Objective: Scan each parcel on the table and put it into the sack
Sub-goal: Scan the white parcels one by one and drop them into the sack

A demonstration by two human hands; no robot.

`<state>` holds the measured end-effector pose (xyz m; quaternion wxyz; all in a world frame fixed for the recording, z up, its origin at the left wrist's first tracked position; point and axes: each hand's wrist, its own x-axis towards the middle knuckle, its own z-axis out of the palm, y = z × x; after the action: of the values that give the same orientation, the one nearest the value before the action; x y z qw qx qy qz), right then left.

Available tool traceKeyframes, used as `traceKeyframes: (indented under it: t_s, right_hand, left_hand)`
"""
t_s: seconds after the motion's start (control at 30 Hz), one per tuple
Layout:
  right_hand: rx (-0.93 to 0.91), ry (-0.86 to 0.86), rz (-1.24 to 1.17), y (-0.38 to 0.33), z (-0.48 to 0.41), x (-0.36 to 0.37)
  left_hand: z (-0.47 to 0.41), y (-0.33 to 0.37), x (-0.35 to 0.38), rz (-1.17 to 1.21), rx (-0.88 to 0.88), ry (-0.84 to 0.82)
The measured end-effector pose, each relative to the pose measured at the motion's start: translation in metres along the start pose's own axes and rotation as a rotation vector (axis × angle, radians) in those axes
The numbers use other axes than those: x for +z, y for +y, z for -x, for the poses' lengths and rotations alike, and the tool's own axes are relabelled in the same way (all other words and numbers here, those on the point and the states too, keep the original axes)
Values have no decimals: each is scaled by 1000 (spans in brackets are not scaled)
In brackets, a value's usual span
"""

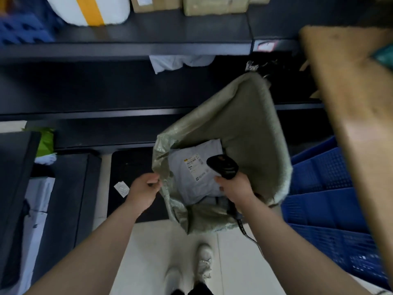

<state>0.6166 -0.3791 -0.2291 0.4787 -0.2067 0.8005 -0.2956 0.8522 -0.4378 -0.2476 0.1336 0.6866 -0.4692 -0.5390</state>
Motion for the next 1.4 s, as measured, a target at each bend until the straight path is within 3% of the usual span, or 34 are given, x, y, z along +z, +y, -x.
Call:
traceKeyframes:
  t_s: [0.2, 0.43, 0.73, 1.1, 1.4]
  right_hand:
    - [-106, 73, 6, -10, 129, -63]
    - [-147, 223, 125, 24, 266, -160]
    - [-97, 411, 100, 91, 370, -324]
    - [-121, 577, 83, 155, 367, -568]
    - [-186, 629, -75, 155, 287, -717]
  left_hand:
    - [98, 46, -7, -453, 352, -152]
    - [229, 120, 31, -969, 932, -122]
    - [374, 186, 159, -1096, 1382, -137]
    - [476, 253, 375, -1042, 1397, -91]
    - [453, 339, 489, -1042, 1338, -22]
